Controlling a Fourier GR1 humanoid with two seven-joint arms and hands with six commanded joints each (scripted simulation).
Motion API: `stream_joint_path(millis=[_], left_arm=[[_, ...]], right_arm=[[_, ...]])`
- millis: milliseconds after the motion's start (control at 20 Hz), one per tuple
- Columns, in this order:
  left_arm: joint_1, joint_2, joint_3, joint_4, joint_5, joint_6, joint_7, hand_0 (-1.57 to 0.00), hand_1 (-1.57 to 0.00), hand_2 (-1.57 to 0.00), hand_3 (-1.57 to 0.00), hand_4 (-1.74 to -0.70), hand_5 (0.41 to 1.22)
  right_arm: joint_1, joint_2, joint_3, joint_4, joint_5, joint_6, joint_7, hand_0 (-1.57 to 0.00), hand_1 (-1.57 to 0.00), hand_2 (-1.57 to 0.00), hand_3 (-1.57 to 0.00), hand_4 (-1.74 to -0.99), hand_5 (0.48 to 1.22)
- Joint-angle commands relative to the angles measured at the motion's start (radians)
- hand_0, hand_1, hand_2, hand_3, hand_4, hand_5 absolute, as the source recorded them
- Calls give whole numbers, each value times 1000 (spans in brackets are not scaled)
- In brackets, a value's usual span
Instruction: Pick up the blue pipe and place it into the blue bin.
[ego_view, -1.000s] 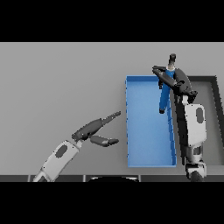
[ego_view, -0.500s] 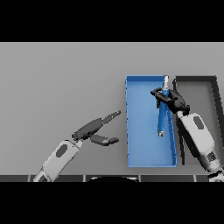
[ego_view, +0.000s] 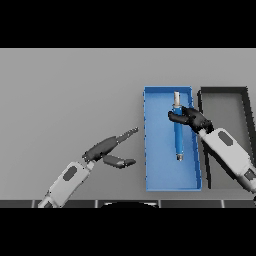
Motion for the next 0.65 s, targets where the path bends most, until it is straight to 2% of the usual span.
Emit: stream_joint_path(millis=[0, 250, 350, 600], left_arm=[[-3, -6, -1, -1, 0, 4, 7, 1, 1, 1, 1, -831, 471], [9, 0, -5, -17, -2, 9, 23, 1, 1, 1, 1, -828, 472], [3, 2, -1, -2, -10, 10, 14, 1, 1, 1, 1, -826, 470], [-51, -8, 23, 49, -3, 4, 19, 1, 1, 1, 1, -826, 474]], right_arm=[[-8, -1, 4, 3, 6, 1, 0, -123, -94, -91, -55, -1189, 880], [-3, 1, 18, -8, 21, -35, -4, -40, -30, -29, -17, -1182, 795], [4, 0, 11, -10, 15, -32, -24, -25, -19, -18, -11, -1176, 783], [3, -6, 20, -13, 24, -18, -20, -20, -15, -14, -8, -1186, 769]])
